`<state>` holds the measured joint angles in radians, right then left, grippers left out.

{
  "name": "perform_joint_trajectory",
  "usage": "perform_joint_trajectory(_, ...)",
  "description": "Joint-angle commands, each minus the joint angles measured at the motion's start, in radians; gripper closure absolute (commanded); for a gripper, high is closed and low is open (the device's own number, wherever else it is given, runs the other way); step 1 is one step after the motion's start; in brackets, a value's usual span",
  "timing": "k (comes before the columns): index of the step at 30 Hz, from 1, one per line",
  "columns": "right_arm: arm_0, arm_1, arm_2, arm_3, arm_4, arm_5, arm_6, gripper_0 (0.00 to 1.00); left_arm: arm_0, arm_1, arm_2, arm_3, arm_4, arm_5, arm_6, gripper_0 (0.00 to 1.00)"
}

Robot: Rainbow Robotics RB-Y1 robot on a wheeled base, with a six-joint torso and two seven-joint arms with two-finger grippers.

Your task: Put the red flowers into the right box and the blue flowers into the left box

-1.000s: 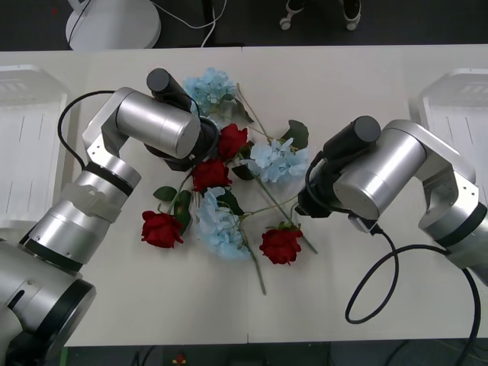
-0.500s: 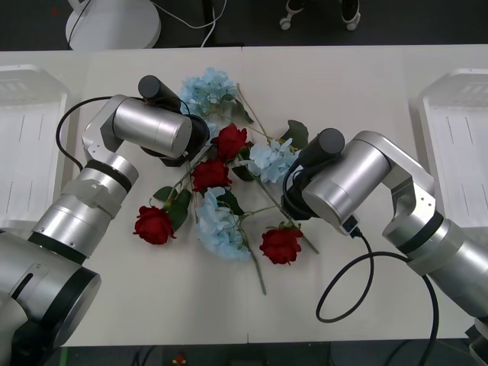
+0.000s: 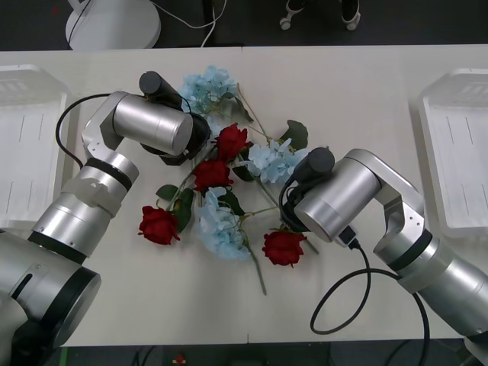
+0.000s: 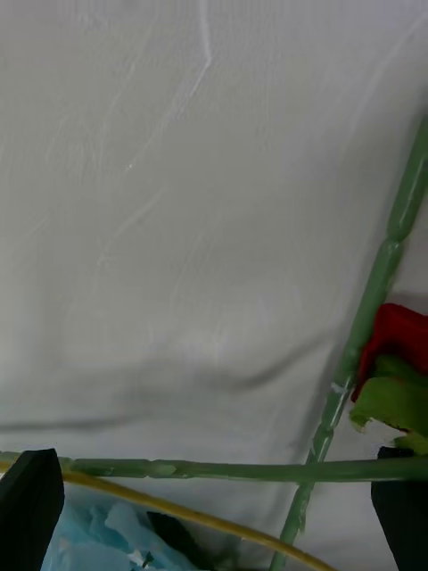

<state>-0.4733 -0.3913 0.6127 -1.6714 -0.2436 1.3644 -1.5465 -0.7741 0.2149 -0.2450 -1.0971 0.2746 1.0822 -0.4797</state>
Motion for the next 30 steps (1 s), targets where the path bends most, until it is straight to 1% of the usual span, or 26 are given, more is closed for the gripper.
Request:
perform_joint_trajectory(1, 0.019, 0.032, -0.017, -0.010, 0.010, 0.002, 0.016, 0.00, -0.025, 0.028, 0.016, -0.159, 0.000, 0.096, -0.062, 1.00)
perform_joint_trajectory(5, 0.022, 0.032, -0.028, -0.010, 0.009, 0.002, 0.016, 0.00, 0.038, 0.060, 0.016, -0.313, 0.005, 0.188, -0.079, 1.00)
perform_joint_trajectory(9, 0.024, 0.026, -0.033, -0.010, 0.006, 0.010, 0.017, 0.00, 0.099, 0.095, 0.016, -0.455, 0.005, 0.248, -0.100, 1.00)
perform_joint_trajectory(14, 0.025, 0.022, -0.050, -0.010, -0.008, 0.038, 0.029, 0.00, 0.154, 0.141, 0.018, -0.587, 0.002, 0.332, -0.255, 1.00)
perform_joint_trajectory(18, 0.035, 0.017, -0.059, -0.010, -0.019, 0.050, 0.057, 0.00, 0.168, 0.167, 0.016, -0.639, -0.015, 0.409, -0.413, 1.00)
perform_joint_trajectory(25, 0.045, 0.012, -0.059, -0.010, -0.020, 0.051, 0.075, 0.00, 0.168, 0.176, 0.050, -0.659, -0.074, 0.496, -0.636, 1.00)
perform_joint_trajectory(30, 0.053, 0.012, -0.060, -0.010, -0.022, 0.045, 0.082, 0.00, 0.168, 0.176, 0.084, -0.658, -0.057, 0.496, -0.659, 1.00)
